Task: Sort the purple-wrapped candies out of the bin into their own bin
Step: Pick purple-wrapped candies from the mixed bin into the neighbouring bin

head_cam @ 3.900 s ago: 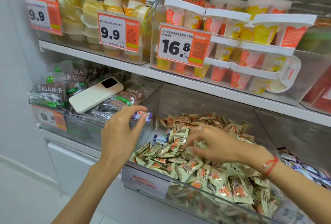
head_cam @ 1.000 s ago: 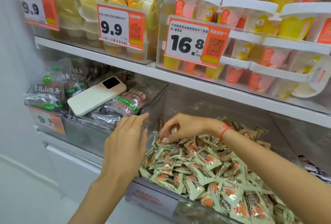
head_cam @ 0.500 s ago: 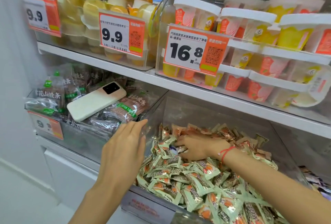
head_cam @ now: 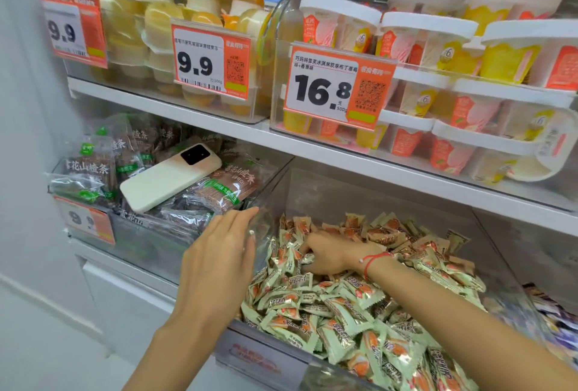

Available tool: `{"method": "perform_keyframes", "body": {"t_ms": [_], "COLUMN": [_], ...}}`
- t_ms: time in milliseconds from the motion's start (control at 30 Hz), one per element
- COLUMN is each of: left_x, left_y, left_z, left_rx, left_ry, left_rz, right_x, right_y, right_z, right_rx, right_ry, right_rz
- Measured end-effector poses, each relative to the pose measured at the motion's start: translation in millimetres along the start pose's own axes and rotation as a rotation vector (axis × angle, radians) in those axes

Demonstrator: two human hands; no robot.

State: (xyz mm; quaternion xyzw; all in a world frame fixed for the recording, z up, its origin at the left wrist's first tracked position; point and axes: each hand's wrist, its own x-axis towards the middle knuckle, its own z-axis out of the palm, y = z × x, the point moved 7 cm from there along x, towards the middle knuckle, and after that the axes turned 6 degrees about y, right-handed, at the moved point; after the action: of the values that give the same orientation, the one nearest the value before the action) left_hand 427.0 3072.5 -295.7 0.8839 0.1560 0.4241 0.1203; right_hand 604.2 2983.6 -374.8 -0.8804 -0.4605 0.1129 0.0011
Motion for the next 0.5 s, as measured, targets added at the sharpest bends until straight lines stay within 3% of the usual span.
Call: {"method": "perform_keyframes", "body": {"t_ms": [200,300,400,500], "left_x": [2,3,-3,-16], "left_y": [0,16,49,74], "left_z": [2,-5,-19,-5], "left_rx": [0.041,0.036,-0.12,-0.301], "left_ry": [0.009,0.035,0.046,-0.175], "left_rz": [0.048,0.134,0.211,0.158], "right_x": [-65,-111,-153,-181], "right_y": [-21,-23,-20,-10], "right_z": [-48,-56,-57,-52], "right_rx": [0.356,0.291,0.161,0.108], "right_ry": [0.14,0.228,0.341,0.434], "right_rz": [-0.083,-0.073,-0.039,0.036]}}
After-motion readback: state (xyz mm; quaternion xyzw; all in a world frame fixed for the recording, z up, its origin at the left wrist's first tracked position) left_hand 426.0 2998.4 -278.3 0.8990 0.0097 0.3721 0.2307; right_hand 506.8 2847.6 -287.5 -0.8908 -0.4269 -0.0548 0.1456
